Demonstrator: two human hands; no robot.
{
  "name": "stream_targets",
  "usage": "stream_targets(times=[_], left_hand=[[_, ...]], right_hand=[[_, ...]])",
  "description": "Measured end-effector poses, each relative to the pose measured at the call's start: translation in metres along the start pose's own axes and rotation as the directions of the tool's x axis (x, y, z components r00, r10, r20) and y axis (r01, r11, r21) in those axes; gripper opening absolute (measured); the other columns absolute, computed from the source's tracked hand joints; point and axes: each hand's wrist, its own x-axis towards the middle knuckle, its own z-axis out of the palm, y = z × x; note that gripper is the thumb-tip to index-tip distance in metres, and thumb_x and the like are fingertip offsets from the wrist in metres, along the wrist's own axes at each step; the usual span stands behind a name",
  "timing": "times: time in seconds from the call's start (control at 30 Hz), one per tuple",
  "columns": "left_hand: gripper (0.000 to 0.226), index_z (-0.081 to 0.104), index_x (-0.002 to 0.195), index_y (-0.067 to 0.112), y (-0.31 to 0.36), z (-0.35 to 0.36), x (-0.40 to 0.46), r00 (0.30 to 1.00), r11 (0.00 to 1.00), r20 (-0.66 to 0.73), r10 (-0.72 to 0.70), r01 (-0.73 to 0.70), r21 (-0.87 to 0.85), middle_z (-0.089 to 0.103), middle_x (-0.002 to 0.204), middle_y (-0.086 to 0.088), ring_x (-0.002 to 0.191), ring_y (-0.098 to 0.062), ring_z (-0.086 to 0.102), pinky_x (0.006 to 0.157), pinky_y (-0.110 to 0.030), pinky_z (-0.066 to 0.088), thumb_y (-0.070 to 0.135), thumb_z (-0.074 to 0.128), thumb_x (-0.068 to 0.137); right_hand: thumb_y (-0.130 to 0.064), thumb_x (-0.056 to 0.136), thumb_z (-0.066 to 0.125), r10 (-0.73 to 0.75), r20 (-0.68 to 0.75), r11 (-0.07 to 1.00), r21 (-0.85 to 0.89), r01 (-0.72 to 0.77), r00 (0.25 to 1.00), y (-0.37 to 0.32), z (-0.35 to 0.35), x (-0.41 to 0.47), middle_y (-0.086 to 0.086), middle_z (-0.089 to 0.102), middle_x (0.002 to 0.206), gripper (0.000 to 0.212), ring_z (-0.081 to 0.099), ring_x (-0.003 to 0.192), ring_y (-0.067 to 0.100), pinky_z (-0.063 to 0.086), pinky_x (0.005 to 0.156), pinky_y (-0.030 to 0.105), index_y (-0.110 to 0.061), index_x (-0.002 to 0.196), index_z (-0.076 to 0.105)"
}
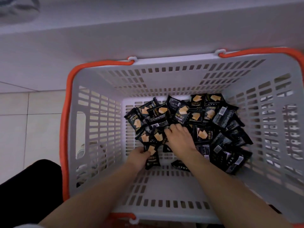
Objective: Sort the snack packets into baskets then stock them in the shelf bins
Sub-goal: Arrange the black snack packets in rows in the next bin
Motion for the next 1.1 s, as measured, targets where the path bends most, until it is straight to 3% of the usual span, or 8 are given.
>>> stream_targets(times=[0.17, 0.33, 0.4, 0.63, 0.77, 0.87, 0.97, 1.1], left_hand=[[0.016, 0.059, 0.106, 0.007, -0.01, -0.035, 0.004, 0.999, 0.999, -0.003, 0.04, -0.04, -0.031, 0.065, 0.09, -0.005, 0.083, -0.02, 0.062, 0.071, -0.028, 0.051, 0.012, 0.055, 0.092], [0.01, 0.06, 0.101, 0.011, -0.001, -0.037, -0.001, 0.993, 0.962, -0.015, 0.114, -0.114, -0.25, 0.067, 0.088, -0.003, 0.072, -0.011, 0.063, 0.058, -0.019, 0.05, 0.013, 0.057, 0.091], [0.004, 0.061, 0.093, 0.013, 0.008, -0.029, -0.008, 0.992, 0.934, -0.012, 0.129, -0.126, -0.335, 0.068, 0.08, -0.003, 0.064, -0.012, 0.064, 0.056, -0.023, 0.051, 0.016, 0.058, 0.091], [0.016, 0.06, 0.107, 0.021, 0.019, -0.014, -0.03, 0.959, 0.915, 0.117, 0.259, -0.204, -0.348, 0.068, 0.099, 0.0, 0.092, -0.017, 0.064, 0.082, -0.034, 0.053, 0.025, 0.056, 0.092], [0.034, 0.058, 0.122, 0.014, 0.014, -0.024, -0.034, 0.911, 0.921, 0.184, 0.37, -0.333, -0.203, 0.067, 0.11, -0.007, 0.098, -0.019, 0.065, 0.087, -0.031, 0.053, 0.016, 0.062, 0.088], [0.028, 0.065, 0.109, 0.018, 0.011, -0.036, -0.031, 0.854, 0.887, 0.272, 0.443, -0.462, 0.004, 0.069, 0.105, -0.005, 0.096, -0.02, 0.065, 0.087, -0.029, 0.052, 0.016, 0.069, 0.082], [0.037, 0.063, 0.112, 0.019, 0.008, -0.039, -0.028, 0.81, 0.809, 0.368, 0.457, -0.551, 0.207, 0.067, 0.104, 0.0, 0.095, -0.014, 0.064, 0.084, -0.025, 0.051, 0.02, 0.075, 0.076], [0.028, 0.056, 0.096, 0.021, 0.004, -0.034, -0.018, 0.879, 0.925, 0.315, 0.357, -0.38, 0.012, 0.064, 0.099, 0.005, 0.09, -0.009, 0.062, 0.074, -0.015, 0.049, 0.023, 0.075, 0.076]], right_hand=[[-0.024, 0.091, 0.057, 0.149, 0.073, 0.899, 0.406, -0.166, 0.986, -0.012, -0.002, -0.005, 0.007, 0.051, 0.122, 0.035, 0.048, 0.111, 0.023, 0.04, 0.088, 0.033, -0.012, 0.121, 0.045], [-0.019, 0.091, 0.059, 0.239, 0.421, 0.062, 0.893, -0.447, 0.875, -0.028, -0.027, -0.012, -0.005, 0.049, 0.095, 0.037, 0.053, 0.082, 0.013, 0.047, 0.069, 0.026, -0.005, 0.123, 0.048], [-0.019, 0.092, 0.058, 0.201, 0.497, -0.031, 0.864, -0.502, 0.844, -0.033, -0.033, -0.019, 0.002, 0.055, 0.096, 0.028, 0.056, 0.076, 0.014, 0.048, 0.056, 0.021, -0.007, 0.116, 0.051], [-0.037, 0.091, 0.054, 0.209, 0.34, 0.572, 0.718, -0.396, 0.917, -0.047, -0.038, -0.037, -0.002, 0.049, 0.068, 0.027, 0.05, 0.067, 0.016, 0.037, 0.066, 0.032, -0.023, 0.069, 0.047], [-0.042, 0.078, 0.07, 0.252, 0.203, 0.75, 0.577, -0.323, 0.946, -0.045, -0.042, -0.039, 0.009, 0.045, 0.132, 0.071, 0.049, 0.119, 0.026, 0.046, 0.091, 0.04, -0.014, 0.134, 0.036], [-0.036, 0.081, 0.07, -0.075, 0.019, 0.953, 0.296, 0.066, 0.997, -0.036, -0.041, -0.041, -0.003, 0.006, 0.158, 0.092, 0.015, 0.143, 0.022, 0.029, 0.11, 0.042, -0.025, 0.149, 0.009], [-0.024, 0.088, 0.062, -0.352, 0.101, 0.935, 0.082, 0.345, 0.931, -0.031, -0.036, -0.039, -0.001, 0.012, 0.158, 0.078, 0.008, 0.145, 0.017, 0.016, 0.115, 0.039, -0.022, 0.149, 0.014], [-0.032, 0.086, 0.06, -0.328, 0.152, 0.944, 0.075, 0.32, 0.932, -0.027, -0.033, -0.035, 0.004, 0.05, 0.129, 0.055, 0.043, 0.123, 0.024, 0.034, 0.102, 0.037, -0.019, 0.135, 0.04]])
